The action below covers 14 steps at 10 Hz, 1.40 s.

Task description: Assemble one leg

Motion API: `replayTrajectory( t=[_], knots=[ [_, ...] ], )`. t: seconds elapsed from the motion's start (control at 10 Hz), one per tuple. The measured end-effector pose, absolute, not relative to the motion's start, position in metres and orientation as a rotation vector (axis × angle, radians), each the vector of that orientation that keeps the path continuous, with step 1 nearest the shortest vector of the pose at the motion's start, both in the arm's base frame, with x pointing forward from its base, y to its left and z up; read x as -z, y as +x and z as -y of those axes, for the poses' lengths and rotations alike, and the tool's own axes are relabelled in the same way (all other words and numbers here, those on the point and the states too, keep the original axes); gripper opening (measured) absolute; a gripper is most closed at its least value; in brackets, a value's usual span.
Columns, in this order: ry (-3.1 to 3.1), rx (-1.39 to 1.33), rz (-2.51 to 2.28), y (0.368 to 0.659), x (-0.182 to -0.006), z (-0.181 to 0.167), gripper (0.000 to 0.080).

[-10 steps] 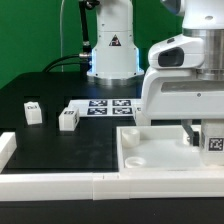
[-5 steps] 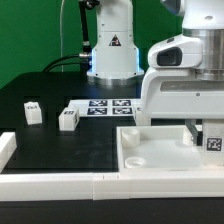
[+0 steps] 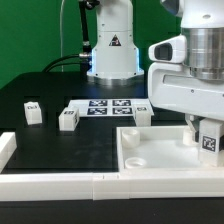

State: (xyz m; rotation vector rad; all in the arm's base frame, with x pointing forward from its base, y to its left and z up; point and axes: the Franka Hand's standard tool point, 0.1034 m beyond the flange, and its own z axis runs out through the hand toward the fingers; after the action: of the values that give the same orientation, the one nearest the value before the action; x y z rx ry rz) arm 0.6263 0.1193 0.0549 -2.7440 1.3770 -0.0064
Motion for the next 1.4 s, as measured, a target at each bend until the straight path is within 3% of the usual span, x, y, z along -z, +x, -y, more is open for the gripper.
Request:
replayTrajectory(
  t=[0.7, 1.0, 1.1, 1.2, 1.3, 1.4],
  knots=[
    [-1.971, -0.045, -2.341, 0.6262, -0.0553, -0.1188, 0.0271],
    [-1.865, -0.051, -2.421, 0.6270, -0.0553, -0.1185, 0.0271],
    [-1.873, -0.051, -2.415, 0.6267, -0.0547, -0.1187, 0.0353],
    [-1.940, -0.048, -2.361, 0.6266, -0.0545, -0.1186, 0.0523],
    [-1.966, -0.047, -2.341, 0.6264, -0.0541, -0.1190, 0.0523],
    [-2.074, -0.040, -2.245, 0.6263, -0.0540, -0.1189, 0.0610]
  ],
)
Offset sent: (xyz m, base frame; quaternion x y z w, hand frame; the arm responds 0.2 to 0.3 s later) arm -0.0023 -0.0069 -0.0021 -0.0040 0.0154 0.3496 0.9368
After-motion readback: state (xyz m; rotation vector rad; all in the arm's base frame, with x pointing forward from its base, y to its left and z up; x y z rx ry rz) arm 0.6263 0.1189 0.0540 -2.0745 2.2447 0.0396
